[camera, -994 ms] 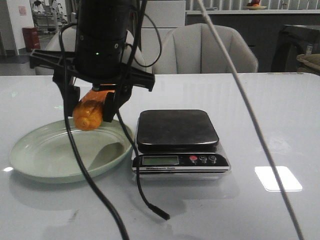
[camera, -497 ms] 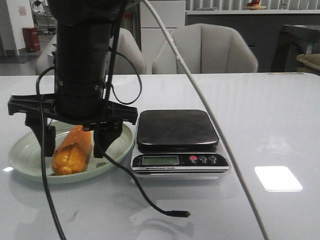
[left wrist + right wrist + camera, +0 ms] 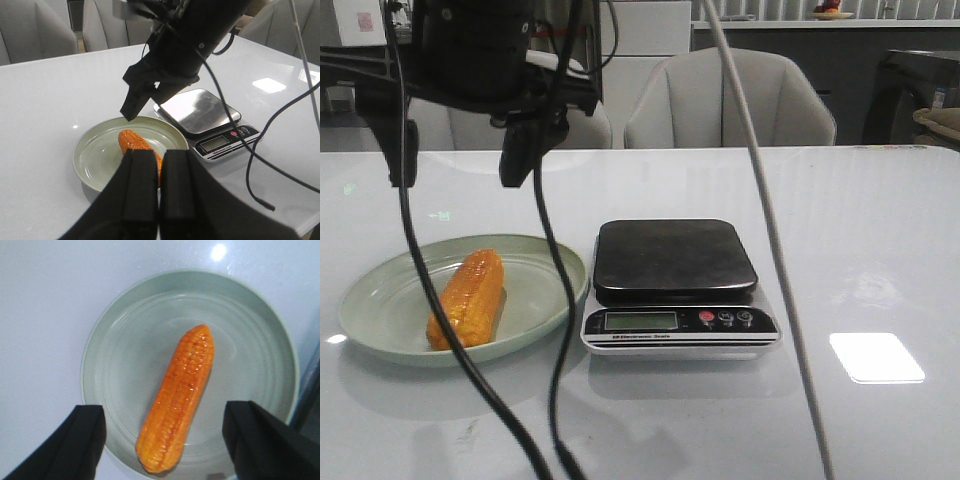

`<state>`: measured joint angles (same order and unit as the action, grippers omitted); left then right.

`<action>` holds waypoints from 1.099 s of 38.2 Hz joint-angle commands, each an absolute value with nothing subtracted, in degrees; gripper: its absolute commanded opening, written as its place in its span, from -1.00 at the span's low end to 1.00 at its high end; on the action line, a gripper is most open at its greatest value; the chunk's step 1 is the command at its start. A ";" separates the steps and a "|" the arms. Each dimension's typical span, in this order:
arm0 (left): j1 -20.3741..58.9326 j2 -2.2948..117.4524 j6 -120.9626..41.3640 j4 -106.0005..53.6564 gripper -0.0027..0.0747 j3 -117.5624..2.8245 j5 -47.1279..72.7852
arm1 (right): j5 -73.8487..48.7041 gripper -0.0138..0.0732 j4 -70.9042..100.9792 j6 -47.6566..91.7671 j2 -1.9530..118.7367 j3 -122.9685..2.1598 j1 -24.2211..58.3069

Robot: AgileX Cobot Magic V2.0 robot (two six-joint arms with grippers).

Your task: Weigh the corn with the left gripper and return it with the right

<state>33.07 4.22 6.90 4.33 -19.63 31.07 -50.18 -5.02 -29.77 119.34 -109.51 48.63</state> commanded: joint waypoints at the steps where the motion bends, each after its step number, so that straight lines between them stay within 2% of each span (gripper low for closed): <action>1: 33.02 4.85 6.85 4.48 -0.61 -21.06 26.69 | -51.99 0.66 -8.42 -25.10 113.51 -111.37 48.30; 7: 33.02 4.85 6.85 4.48 -0.61 -21.06 26.69 | -59.72 0.66 -10.62 -21.67 111.49 -110.28 45.53; 18: 33.02 4.85 6.85 4.48 -0.61 -21.06 26.69 | -50.28 0.66 -10.34 -20.73 97.91 -91.01 40.16; 32: 33.02 4.85 6.85 4.48 -0.61 -21.06 26.69 | -43.99 0.66 -10.39 -17.78 66.94 -60.97 32.44; 42: 33.02 4.85 6.85 4.48 -0.61 -21.06 26.69 | -39.07 0.66 -12.06 -17.78 43.10 -46.35 31.78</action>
<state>33.07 4.22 6.90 4.33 -19.63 31.07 -44.01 -9.70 -18.63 50.36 -48.26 32.20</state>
